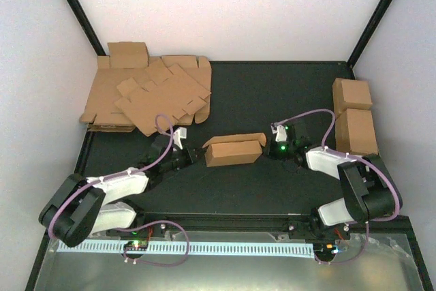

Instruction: Fold the paper box

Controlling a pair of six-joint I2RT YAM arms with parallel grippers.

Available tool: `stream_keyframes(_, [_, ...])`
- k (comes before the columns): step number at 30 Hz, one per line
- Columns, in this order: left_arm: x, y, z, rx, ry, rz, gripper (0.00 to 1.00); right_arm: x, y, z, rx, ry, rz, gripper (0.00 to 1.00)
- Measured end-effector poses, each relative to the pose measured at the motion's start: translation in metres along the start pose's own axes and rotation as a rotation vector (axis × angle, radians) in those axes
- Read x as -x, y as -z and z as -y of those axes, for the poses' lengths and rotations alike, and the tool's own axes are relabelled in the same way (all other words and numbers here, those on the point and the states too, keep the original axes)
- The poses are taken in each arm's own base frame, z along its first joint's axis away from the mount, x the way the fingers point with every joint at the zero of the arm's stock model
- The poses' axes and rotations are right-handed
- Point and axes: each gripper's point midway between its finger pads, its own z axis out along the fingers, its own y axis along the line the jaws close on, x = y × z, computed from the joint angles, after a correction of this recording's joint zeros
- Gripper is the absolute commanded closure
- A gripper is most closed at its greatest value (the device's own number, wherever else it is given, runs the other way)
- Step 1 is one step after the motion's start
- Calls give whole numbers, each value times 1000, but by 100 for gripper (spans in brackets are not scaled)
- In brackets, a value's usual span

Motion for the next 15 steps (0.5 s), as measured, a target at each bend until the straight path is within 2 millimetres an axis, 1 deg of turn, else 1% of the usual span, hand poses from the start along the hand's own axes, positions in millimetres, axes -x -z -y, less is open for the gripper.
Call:
stream_keyframes(6, [-9,0,-16,53,20,-23,91,0,2,-4,8,16,1,98])
stream_keyframes(12, [-30,1,-50,143,50,-68,89,0,4,-7,21,37,0,98])
stream_keyframes(15, [-31,2,-54,159,50,-68,87,-2,4,-6,14,43,-9,98])
